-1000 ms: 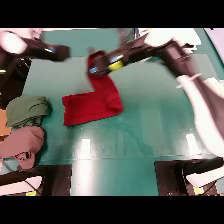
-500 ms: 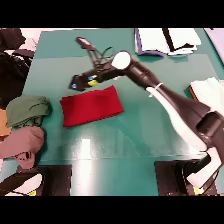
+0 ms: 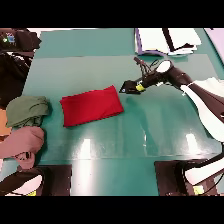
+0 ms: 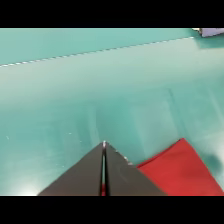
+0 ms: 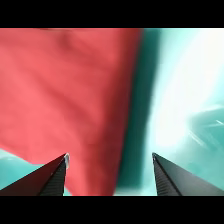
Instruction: Fold the shirts.
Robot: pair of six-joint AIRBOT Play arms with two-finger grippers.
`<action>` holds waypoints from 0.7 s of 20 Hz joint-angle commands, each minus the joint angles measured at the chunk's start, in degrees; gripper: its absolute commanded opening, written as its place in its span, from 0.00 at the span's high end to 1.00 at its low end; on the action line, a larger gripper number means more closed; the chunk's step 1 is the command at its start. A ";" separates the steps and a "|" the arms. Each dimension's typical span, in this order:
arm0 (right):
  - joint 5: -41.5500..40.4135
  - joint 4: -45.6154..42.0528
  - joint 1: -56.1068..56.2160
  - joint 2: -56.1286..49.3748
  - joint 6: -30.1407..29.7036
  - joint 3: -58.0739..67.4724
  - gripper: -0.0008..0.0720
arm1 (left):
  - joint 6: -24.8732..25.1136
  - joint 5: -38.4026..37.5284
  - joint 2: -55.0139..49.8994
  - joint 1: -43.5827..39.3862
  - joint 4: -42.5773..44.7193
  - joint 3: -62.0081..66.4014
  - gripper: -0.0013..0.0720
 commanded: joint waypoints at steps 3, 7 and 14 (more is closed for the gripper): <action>1.95 5.07 3.30 -8.46 0.07 4.02 0.16 | 0.02 0.04 -1.25 -0.37 -1.33 0.00 0.95; 3.72 9.90 9.27 -16.15 0.07 11.06 0.19 | 0.02 -0.61 -1.27 -0.35 -1.73 0.02 0.95; 4.48 0.83 8.02 -15.67 -1.77 20.11 0.96 | 0.00 -1.20 -1.27 -2.40 -5.57 0.02 0.95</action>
